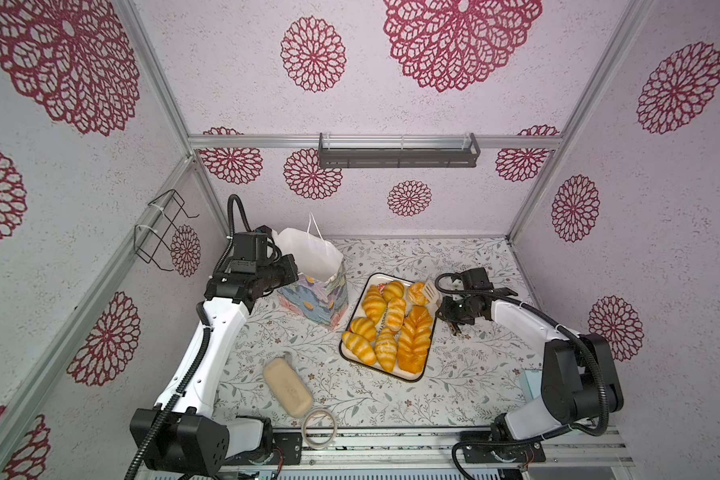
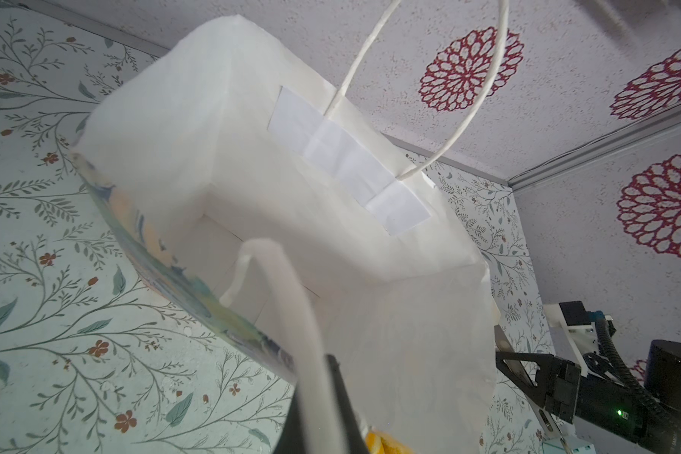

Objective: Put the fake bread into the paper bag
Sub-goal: 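Pinch a round bun with the tongs and lift it off the tray, then carry the bun in the tongs with the right gripper over the bag opening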

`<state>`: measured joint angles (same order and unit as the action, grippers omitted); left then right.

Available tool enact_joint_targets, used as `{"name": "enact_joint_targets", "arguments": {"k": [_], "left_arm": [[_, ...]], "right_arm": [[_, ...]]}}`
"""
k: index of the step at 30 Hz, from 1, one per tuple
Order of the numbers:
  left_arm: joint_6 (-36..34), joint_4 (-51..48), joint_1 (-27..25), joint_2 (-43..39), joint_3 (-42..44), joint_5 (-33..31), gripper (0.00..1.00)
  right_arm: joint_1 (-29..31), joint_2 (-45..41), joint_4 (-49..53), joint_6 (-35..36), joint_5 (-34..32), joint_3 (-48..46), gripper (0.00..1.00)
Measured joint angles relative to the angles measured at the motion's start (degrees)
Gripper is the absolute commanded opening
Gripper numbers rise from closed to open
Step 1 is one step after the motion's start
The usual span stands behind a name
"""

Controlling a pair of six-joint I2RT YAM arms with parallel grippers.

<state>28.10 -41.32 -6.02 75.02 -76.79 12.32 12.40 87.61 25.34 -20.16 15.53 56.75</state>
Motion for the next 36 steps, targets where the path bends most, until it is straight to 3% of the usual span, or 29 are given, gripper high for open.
{"name": "enact_joint_targets", "arguments": {"k": [20,36], "left_arm": [[0.0,-0.8,0.0,0.0,-0.4,-0.2,0.00],[-1.9,-4.1,1.2,0.0,-4.1,-2.6,0.00]], "right_arm": [[0.0,-7.1,3.4,-0.5,0.4,6.6,0.25],[10.4,-7.5,6.6,-0.7,2.9,21.1,0.24]]}}
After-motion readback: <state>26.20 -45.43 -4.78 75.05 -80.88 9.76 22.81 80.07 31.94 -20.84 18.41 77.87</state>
